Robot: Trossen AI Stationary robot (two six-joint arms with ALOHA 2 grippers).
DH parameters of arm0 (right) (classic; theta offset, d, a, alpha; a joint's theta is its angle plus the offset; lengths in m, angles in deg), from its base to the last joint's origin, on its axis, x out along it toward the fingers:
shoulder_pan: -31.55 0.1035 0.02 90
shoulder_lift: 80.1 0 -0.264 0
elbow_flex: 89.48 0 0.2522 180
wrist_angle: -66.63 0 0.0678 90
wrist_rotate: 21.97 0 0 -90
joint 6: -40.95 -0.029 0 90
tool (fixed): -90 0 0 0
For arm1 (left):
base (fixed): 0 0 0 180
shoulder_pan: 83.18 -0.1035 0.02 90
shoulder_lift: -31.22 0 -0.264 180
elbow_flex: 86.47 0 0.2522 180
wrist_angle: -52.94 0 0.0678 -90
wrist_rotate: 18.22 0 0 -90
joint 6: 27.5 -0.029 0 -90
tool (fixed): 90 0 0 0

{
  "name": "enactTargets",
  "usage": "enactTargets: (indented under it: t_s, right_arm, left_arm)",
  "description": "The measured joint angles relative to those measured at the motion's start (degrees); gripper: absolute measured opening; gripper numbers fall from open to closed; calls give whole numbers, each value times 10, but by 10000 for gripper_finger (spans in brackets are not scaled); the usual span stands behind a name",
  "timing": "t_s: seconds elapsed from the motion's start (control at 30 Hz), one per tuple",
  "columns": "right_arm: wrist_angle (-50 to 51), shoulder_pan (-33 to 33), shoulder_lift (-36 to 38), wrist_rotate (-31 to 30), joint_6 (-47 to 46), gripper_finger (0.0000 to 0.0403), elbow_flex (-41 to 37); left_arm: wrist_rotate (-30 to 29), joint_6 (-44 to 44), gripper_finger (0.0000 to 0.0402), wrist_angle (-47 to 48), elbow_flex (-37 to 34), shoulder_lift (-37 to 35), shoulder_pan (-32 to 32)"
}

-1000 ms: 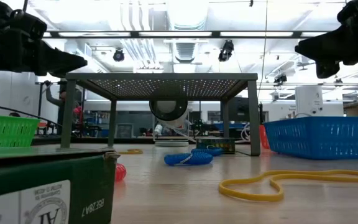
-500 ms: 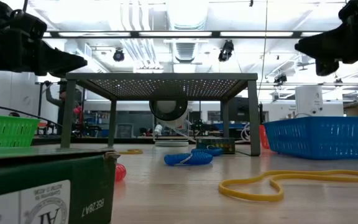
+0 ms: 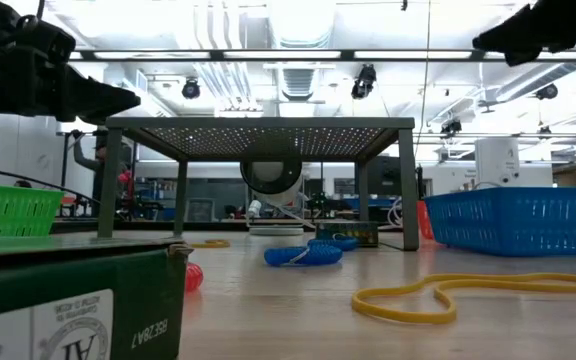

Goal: Pick & Place Office Desk Supplies
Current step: Put the yellow rubber band into the orange bin

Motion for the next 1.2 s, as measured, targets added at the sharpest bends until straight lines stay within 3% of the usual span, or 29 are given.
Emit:
enactTargets:
  t_s: [0.23, 0.4, 0.63, 0.73, 0.83, 1.1, 1.2]
  right_arm:
    - [237, 0, -138, 21, -113, 68, 132]
    - [301, 0, -219, 37, -135, 68, 189]
    - [445, 2, -322, 39, -310, 68, 284]
    - [502, 2, -359, 67, -372, 68, 318]
    - [529, 4, -388, 109, -429, 68, 345]
    - [542, 52, -424, 155, -570, 68, 370]
    - [542, 81, -426, 154, -665, 68, 359]
  left_arm:
    - [0, 0, 134, 0, 0, 0, 0]
    - [0, 0, 134, 0, 0, 0, 0]
    - [0, 0, 134, 0, 0, 0, 0]
    - [0, 0, 134, 0, 0, 0, 0]
    - [0, 0, 134, 0, 0, 0, 0]
    - [0, 0, 134, 0, 0, 0, 0]
    - [0, 0, 134, 0, 0, 0, 0]
